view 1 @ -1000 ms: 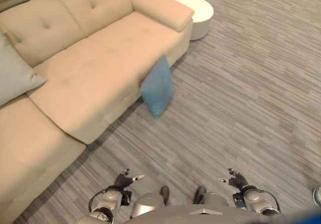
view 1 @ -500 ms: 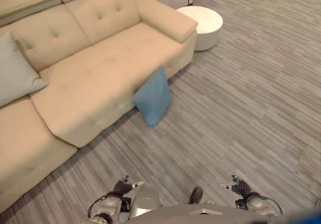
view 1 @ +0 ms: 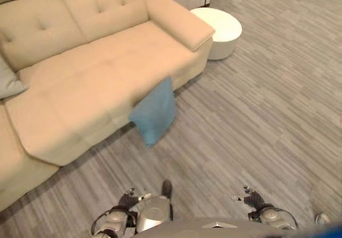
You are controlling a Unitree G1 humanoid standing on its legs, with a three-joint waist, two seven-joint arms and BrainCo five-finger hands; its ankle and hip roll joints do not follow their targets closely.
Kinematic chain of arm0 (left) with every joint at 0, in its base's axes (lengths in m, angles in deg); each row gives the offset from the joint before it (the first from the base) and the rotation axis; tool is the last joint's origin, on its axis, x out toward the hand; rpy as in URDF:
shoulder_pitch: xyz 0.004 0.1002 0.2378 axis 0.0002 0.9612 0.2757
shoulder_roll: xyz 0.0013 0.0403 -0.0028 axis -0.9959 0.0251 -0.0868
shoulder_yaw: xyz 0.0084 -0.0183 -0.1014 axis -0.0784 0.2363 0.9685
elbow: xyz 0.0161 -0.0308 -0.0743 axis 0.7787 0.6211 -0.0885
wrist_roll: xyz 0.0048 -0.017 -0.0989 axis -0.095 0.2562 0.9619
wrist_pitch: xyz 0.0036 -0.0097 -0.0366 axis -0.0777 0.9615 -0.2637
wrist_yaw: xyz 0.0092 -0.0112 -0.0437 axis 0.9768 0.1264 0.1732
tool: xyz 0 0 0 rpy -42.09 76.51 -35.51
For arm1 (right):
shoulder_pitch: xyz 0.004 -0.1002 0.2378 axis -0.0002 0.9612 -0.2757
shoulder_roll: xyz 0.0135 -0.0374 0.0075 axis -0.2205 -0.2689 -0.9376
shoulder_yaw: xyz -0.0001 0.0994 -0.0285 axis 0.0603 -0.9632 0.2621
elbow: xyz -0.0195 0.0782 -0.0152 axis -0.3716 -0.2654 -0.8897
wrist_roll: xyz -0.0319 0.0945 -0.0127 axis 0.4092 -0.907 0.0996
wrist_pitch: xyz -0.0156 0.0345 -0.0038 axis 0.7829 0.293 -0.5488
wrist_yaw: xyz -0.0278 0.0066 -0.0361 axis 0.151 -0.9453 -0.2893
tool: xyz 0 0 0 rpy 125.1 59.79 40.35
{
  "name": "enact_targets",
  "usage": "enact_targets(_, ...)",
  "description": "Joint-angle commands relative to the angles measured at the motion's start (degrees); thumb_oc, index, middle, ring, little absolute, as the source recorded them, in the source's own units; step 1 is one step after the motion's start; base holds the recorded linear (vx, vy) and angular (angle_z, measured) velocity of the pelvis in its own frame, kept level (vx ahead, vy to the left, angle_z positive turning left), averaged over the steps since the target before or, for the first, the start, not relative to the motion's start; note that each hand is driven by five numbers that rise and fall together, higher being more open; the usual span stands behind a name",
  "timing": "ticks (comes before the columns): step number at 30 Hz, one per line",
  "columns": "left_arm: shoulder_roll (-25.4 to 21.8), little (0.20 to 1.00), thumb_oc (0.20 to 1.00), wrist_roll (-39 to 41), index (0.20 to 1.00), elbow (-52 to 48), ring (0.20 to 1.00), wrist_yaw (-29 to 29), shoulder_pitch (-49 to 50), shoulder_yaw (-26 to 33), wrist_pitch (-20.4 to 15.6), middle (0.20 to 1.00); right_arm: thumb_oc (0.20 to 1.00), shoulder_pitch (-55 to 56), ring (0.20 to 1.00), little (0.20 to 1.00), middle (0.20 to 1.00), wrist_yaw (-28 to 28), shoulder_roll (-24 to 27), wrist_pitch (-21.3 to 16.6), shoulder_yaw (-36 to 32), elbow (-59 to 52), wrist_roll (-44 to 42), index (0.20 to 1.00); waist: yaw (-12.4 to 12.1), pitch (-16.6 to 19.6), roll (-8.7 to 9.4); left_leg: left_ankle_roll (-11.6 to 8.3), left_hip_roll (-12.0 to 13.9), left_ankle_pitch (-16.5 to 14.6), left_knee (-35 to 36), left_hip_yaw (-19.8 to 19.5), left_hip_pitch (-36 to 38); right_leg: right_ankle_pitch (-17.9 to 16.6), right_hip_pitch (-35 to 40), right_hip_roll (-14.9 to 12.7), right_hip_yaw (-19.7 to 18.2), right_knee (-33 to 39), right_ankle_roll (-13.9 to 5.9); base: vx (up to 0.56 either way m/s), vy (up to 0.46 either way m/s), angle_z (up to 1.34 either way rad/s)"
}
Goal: Pick up all the scattered cushions and arrange them neatly on the sofa.
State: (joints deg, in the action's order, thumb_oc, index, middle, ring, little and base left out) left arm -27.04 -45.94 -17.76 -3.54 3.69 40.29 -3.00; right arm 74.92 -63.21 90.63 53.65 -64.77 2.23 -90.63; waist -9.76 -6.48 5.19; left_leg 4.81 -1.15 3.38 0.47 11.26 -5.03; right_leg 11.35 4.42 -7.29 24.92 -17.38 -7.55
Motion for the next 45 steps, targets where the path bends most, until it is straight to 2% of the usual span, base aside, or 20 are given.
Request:
enact_targets(1,0.1,1.0,1.0,0.0,1.0,-0.6,1.0,0.5,-2.4,-1.5,-0.4,1.0,1.0,-2.8,1.0,1.0,1.0,-0.3,1.0,-1.3,-0.7,-3.0,-0.3,1.0,-0.5,-1.5,-0.59,-2.3,-1.7,-3.6,-4.1,-5.9,0.9,-13.3,-5.9,-0.3,-5.2,-7.1,-2.28,0.39,0.1,0.93)
enact_targets(4,0.1,1.0,1.0,0.2,1.0,-0.5,1.0,0.7,-2.6,-1.6,-0.6,1.0,1.0,-2.6,1.0,1.0,1.0,0.0,1.1,-1.4,-0.5,-3.3,-0.7,1.0,-0.3,-1.4,-0.72,-2.36,-1.9,-4.1,-3.3,-7.9,2.1,-12.1,-7.3,-0.4,-6.6,-3.4,-1.17,0.24,-0.037,0.88)
enact_targets(5,0.1,1.0,1.0,0.2,1.0,-0.5,1.0,0.7,-2.7,-2.0,-0.7,1.0,1.0,-2.7,1.0,1.0,1.0,0.2,1.4,-1.7,-0.2,-4.0,-1.2,1.0,0.5,-1.4,-0.8,-2.77,-2.3,-4.7,-3.1,-10.5,2.9,-11.6,-9.8,0.3,-11.0,2.5,-0.31,0.25,-0.112,0.19)
enact_targets(9,0.1,1.0,1.0,0.1,1.0,-0.1,1.0,0.7,-2.6,-1.9,-0.9,1.0,1.0,-2.7,1.0,1.0,1.0,0.0,1.8,-1.6,-0.3,-4.5,-1.3,1.0,1.3,-2.1,-0.8,-3.65,-2.3,-6.2,-3.4,-13.7,4.2,-14.0,-11.0,-1.5,-13.9,8.4,-0.98,0.19,-0.105,0.76)
enact_targets(11,-0.1,1.0,1.0,-0.2,1.0,1.1,1.0,0.5,-2.2,-1.9,-1.0,1.0,1.0,-2.1,1.0,1.0,1.0,0.5,1.7,-1.4,0.0,-4.5,-1.0,1.0,2.4,-1.9,-0.27,-4.11,-2.6,-7.6,-4.1,-17.1,5.1,-15.7,-12.8,-0.9,-18.4,10.2,-1.63,0.34,-0.18,0.62)
enact_targets(15,-0.2,1.0,1.0,0.6,1.0,1.1,1.0,0.5,-2.5,-2.0,-1.0,1.0,1.0,-0.4,1.0,1.0,1.0,0.8,1.6,-1.5,-0.4,-4.1,-2.0,1.0,2.9,-2.1,0.45,-5.57,-2.7,-9.0,-6.9,-20.6,5.0,-13.5,-10.0,0.1,-16.5,10.8,-0.93,0.19,-0.157,1.0)
enact_targets(17,-0.1,1.0,1.0,1.8,1.0,0.8,1.0,0.5,-2.9,-2.2,-1.1,1.0,1.0,0.2,1.0,1.0,1.0,0.4,1.7,-1.7,-0.8,-4.4,-3.0,1.0,3.7,-1.6,0.93,-6.6,-1.5,-9.1,-8.1,-19.1,3.6,-12.6,-8.8,-0.1,-13.8,12.1,-0.57,0.16,-0.26,1.17)
enact_targets(18,-0.1,1.0,1.0,2.4,1.0,0.6,1.0,0.7,-3.3,-2.0,-1.0,1.0,1.0,-0.1,1.0,1.0,1.0,0.3,1.8,-2.0,-0.4,-4.9,-3.7,1.0,4.6,-2.0,1.27,-7.28,0.4,-9.4,-11.2,-14.6,1.7,-11.8,-6.9,0.4,-11.2,13.5,0.28,0.09,-0.244,1.6)
enact_targets(22,0.4,1.0,1.0,3.2,1.0,0.3,1.0,0.7,-3.9,-2.4,-0.7,1.0,1.0,-1.1,1.0,1.0,1.0,-0.1,2.0,-1.8,-0.6,-4.9,-4.6,1.0,4.7,-2.9,1.37,-7.07,2.4,-8.1,-12.1,-6.2,-2.0,-10.1,-4.9,0.5,-5.8,14.1,1.05,0.02,-0.127,1.02)
enact_targets(26,0.5,1.0,1.0,3.0,1.0,0.2,1.0,0.4,-3.4,-2.2,-0.8,1.0,1.0,-1.2,1.0,1.0,1.0,-0.5,2.1,-2.2,-0.7,-5.4,-4.4,1.0,4.0,-2.5,0.72,-7.34,1.9,-1.8,-6.8,-3.7,-6.9,-8.4,-3.6,2.1,-2.7,14.6,1.39,0.09,-0.015,0.76)
enact_targets(27,0.4,1.0,1.0,3.0,1.0,0.2,1.0,0.4,-3.4,-2.2,-0.8,1.0,1.0,-1.1,1.0,1.0,1.0,-0.5,2.0,-2.2,-0.7,-5.4,-4.4,1.0,3.9,-2.6,0.76,-7.36,1.9,-2.0,-6.9,-3.6,-6.8,-8.3,-3.5,2.1,-2.8,14.5,1.39,0.07,0.02,0.57)
enact_targets(28,0.3,1.0,1.0,2.8,1.0,0.4,1.0,0.5,-3.3,-2.1,-0.8,1.0,1.0,-1.3,1.0,1.0,1.0,-0.4,1.9,-2.2,-0.7,-5.6,-4.5,1.0,3.9,-2.6,0.92,-7.54,2.6,-1.1,-7.0,-1.2,-7.6,-7.9,-3.3,2.4,-2.5,14.3,1.5,0.1,0.052,0.35)
enact_targets(32,0.0,1.0,1.0,3.3,1.0,1.1,1.0,0.0,-2.1,-1.0,-0.8,1.0,1.0,-1.3,1.0,1.0,1.0,0.0,0.7,-2.0,-0.1,-5.9,-3.9,1.0,3.0,-1.8,1.82,-6.46,1.4,-2.9,-5.9,-2.0,-5.3,-7.2,-2.6,1.2,-1.5,11.2,0.57,0.24,0.137,-0.13)
enact_targets(35,0.1,1.0,1.0,3.3,1.0,1.0,1.0,-0.2,-1.6,-0.8,-0.8,1.0,1.0,-1.7,1.0,1.0,1.0,0.3,0.4,-2.0,0.2,-6.3,-2.8,1.0,1.9,-1.7,1.51,-4.82,0.8,-4.9,-5.7,-1.3,-2.8,-8.7,-3.6,-2.2,-0.9,4.4,-1.32,0.16,0.19,-0.04)
enact_targets(36,-0.3,1.0,1.0,3.3,1.0,0.7,1.0,-0.3,-1.8,-0.9,-0.8,1.0,1.0,-1.8,1.0,1.0,1.0,0.2,0.4,-2.1,0.1,-7.1,-2.8,1.0,2.2,-1.8,1.34,-4.46,0.7,-5.1,-5.6,-1.7,-2.2,-9.8,-4.9,-2.7,-1.8,0.8,-1.76,0.24,0.212,-0.29)
enact_targets(37,-0.7,1.0,1.0,2.8,1.0,0.3,1.0,-0.4,-2.5,-1.6,-0.8,1.0,1.0,-1.9,1.0,1.0,1.0,0.1,0.3,-2.1,0.1,-8.1,-3.0,1.0,3.2,-2.3,1.2,-3.94,0.0,-5.7,-5.8,-3.2,-1.2,-10.9,-6.8,-2.8,-4.8,-2.6,-2.17,0.18,0.131,-0.3)
enact_targets(39,-0.9,1.0,1.0,2.5,1.0,0.4,1.0,-0.4,-2.9,-2.0,-0.9,1.0,1.0,-2.1,1.0,1.0,1.0,0.2,0.4,-2.2,0.2,-8.7,-3.2,1.0,3.7,-2.1,0.98,-3.94,-0.2,-5.9,-5.6,-4.1,-0.8,-10.9,-7.7,-2.3,-6.7,-2.2,-1.63,0.12,0.065,0.3)
enact_targets(41,-1.0,1.0,1.0,2.8,1.0,-0.1,1.0,-0.2,-3.2,-2.4,-1.2,1.0,1.0,-2.1,1.0,1.0,1.0,0.3,0.9,-2.4,0.7,-9.7,-3.0,1.0,4.4,-2.1,0.64,-4.14,-0.7,-6.2,-5.1,-6.1,0.1,-10.3,-8.9,-1.7,-9.7,1.1,-0.7,0.13,0.014,0.76)
enact_targets(44,-1.2,1.0,1.0,2.7,1.0,0.0,1.0,0.1,-3.3,-2.4,-1.6,1.0,1.0,-2.3,1.0,1.0,1.0,0.3,1.0,-2.4,0.8,-10.5,-3.2,1.0,4.7,-2.4,0.36,-4.58,-0.7,-7.1,-5.5,-8.1,0.9,-12.9,-10.2,-4.0,-11.4,6.2,-1.17,0.15,-0.084,0.4)
enact_targets(45,-1.3,1.0,1.0,2.8,1.0,0.3,1.0,0.2,-3.5,-2.5,-1.8,1.0,1.0,-2.5,1.0,1.0,1.0,0.4,1.0,-2.5,0.9,-10.6,-3.3,1.0,5.4,-2.6,0.49,-4.69,-1.2,-7.6,-6.0,-9.7,1.4,-14.8,-10.9,-4.3,-15.4,8.5,-1.97,0.12,-0.07,0.32)
